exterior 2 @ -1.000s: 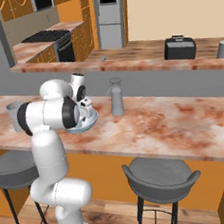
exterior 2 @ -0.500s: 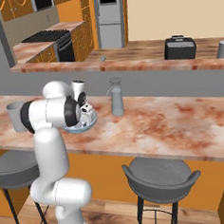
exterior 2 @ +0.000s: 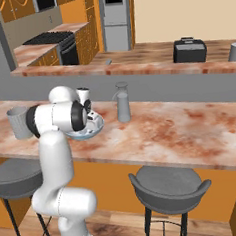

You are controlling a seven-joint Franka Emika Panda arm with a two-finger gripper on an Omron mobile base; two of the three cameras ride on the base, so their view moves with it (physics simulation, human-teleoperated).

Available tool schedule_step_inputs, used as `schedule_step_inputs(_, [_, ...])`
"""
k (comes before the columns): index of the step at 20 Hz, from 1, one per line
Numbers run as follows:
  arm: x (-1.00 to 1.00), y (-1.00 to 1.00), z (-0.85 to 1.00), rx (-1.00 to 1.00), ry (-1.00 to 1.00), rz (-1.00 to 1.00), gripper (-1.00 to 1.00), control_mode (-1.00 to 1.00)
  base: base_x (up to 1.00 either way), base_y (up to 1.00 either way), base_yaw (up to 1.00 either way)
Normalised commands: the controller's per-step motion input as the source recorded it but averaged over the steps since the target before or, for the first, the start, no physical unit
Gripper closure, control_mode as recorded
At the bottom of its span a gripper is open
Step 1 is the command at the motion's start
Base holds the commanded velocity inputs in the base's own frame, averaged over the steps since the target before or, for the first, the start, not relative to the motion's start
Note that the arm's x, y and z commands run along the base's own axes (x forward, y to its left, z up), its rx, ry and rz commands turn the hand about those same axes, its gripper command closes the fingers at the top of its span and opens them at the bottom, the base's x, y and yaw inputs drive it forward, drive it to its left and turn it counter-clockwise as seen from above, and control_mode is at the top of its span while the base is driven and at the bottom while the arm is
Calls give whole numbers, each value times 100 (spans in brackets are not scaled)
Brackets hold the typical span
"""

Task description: There are two ice cubes in the ice bowl. Place both ice cubes in the glass cup.

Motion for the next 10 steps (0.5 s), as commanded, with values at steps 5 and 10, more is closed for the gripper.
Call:
schedule_step_inputs(5, [40, 3, -22, 0, -1, 0, -100, -100, 0, 0, 0])
schedule_step_inputs(10, [11, 13, -35, -2, 0, 0, 100, -100, 0, 0, 0])
